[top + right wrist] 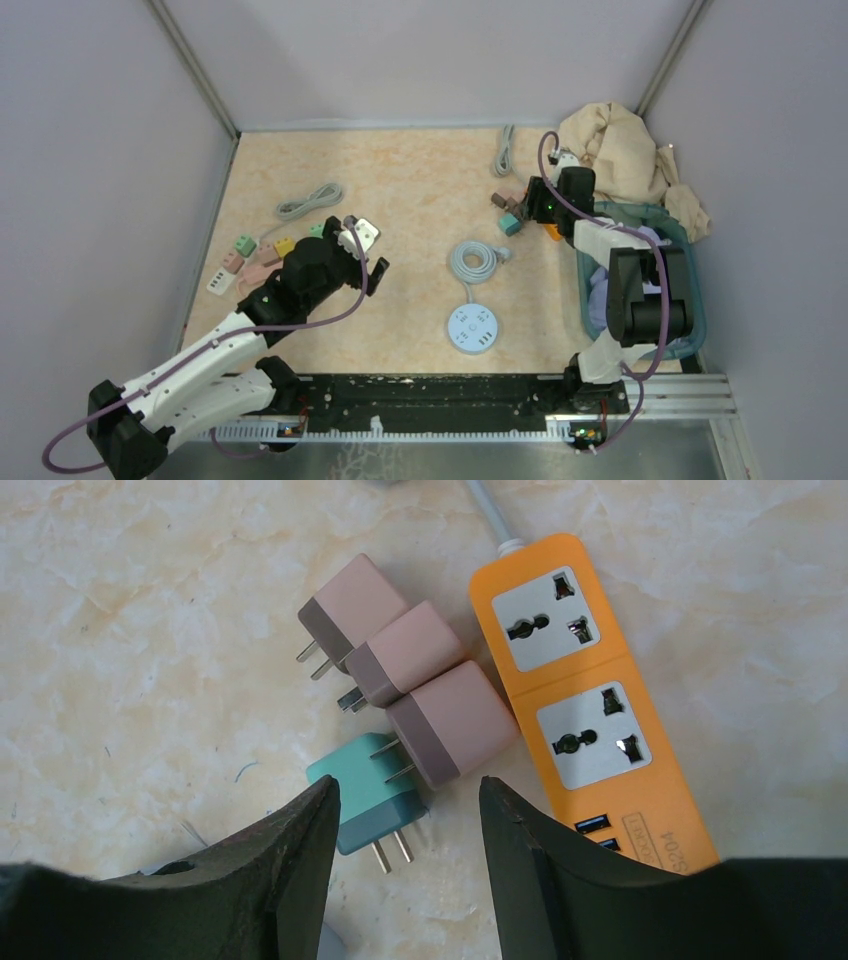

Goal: Pull the plug off the socket
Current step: Place the plug at the center of the board.

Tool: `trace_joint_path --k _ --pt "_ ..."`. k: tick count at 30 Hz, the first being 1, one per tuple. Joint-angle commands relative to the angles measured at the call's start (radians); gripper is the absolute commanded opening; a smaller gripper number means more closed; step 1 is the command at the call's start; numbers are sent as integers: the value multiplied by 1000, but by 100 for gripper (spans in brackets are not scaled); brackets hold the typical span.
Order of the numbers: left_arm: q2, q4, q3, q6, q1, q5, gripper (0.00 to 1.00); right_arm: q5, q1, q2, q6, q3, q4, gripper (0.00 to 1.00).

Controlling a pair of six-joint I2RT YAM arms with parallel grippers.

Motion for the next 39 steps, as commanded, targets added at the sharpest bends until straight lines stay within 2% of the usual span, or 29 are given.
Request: trace_joint_path --k 1,17,39 --pt "2 19 -10 8 6 12 100 -16 -7 -4 10 54 27 54" --pt "4 18 -10 8 7 13 100 -74 -6 -28 0 46 33 54" --pt "5 16 -10 9 9 14 100 -326 -7 -41 -90 36 25 53"
